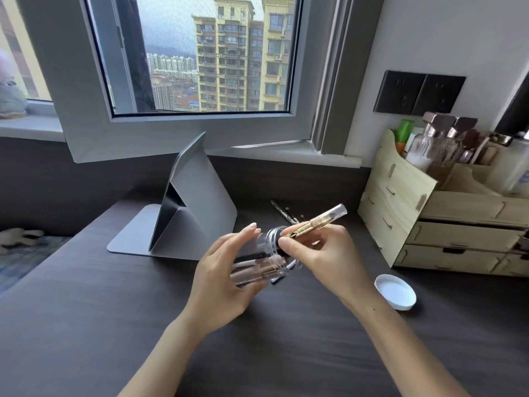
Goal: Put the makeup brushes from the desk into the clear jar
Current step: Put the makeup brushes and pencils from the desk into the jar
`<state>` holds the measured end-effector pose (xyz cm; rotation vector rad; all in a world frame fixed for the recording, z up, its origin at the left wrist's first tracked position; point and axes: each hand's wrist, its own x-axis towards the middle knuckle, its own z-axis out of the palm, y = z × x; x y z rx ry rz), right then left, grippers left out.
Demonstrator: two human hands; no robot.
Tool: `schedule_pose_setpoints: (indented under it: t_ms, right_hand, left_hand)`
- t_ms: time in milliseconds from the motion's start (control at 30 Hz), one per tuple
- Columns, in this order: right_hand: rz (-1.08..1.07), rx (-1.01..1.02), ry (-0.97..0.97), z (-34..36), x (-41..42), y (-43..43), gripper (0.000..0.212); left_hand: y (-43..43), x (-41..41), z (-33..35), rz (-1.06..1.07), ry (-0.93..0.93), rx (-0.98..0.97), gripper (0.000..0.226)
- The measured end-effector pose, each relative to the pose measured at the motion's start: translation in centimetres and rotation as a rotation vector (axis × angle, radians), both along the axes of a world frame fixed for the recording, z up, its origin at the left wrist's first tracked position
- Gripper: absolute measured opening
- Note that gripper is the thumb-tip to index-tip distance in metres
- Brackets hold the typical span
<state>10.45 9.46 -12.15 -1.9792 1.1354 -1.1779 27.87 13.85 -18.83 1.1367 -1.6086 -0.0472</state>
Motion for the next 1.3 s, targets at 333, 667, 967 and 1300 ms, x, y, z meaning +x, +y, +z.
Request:
schedule_pose_setpoints:
  t_ms: [333,667,967,1300]
  right_hand:
    - [0.054,0.063,-0.021,0.1,-0.3,-0.8,0.028]
    - [0.295,0.129,-0.371,0.3,-1.1,-1.7,0.017]
    - [0.067,-0.241,0.048,-1.0,0.5,-3.6,0.007]
    - [-0.263,-0.050,0.688,-4.8,3.4,-14.7,0.029]
  left_hand:
    - [0.1,-0.3,0.0,-0.032,0.142,0.091,0.090]
    - [-0.4,0.7,-0.2,0.032,0.127,0.075,0.101]
    - [-0.1,0.3,0.0,0.003,0.107,0.090,0.094]
    - [-0.8,1.0,-0.2,0.079,0.281,0.053,0.097]
